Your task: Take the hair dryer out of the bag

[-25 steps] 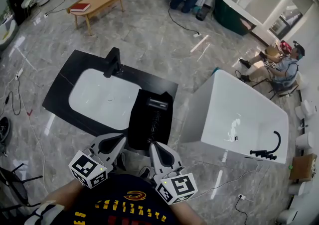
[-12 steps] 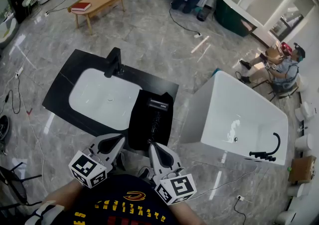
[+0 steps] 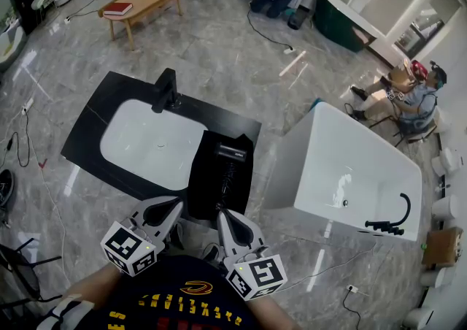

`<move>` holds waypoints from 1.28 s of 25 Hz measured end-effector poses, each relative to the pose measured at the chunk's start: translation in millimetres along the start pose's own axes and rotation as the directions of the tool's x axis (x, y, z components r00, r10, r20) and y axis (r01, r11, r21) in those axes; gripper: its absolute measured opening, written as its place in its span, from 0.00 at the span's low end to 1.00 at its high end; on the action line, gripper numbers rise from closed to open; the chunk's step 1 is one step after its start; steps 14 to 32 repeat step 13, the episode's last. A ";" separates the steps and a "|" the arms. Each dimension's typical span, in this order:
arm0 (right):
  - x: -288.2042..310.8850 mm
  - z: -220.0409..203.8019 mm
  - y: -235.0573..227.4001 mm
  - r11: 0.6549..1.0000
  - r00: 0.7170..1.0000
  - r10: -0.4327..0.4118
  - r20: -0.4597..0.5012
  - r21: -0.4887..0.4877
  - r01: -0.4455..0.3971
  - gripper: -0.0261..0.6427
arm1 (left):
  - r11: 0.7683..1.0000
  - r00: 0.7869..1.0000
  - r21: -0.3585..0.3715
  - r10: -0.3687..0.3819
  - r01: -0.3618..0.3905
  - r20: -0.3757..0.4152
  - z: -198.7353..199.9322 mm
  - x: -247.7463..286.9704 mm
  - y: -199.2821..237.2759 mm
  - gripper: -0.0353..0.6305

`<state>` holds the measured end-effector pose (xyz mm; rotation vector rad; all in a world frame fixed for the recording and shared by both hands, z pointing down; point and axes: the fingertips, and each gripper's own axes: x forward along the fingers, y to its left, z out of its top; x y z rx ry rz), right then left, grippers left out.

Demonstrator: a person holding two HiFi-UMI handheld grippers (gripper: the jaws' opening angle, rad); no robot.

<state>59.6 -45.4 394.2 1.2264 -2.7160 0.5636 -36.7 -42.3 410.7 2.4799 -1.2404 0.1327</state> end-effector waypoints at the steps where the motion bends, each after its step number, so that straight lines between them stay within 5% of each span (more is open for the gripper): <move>1: 0.5 -0.8 0.1 1.000 1.000 0.000 -0.003 0.002 0.000 0.05 | 1.000 1.000 -0.001 -0.001 0.001 0.000 -0.1 0.1 0.4 0.06; 32: 5.6 -3.6 -1.3 1.000 1.000 0.002 -0.015 0.021 -0.002 0.05 | 1.000 1.000 -0.007 -0.002 0.002 -0.009 4.3 2.5 3.0 0.06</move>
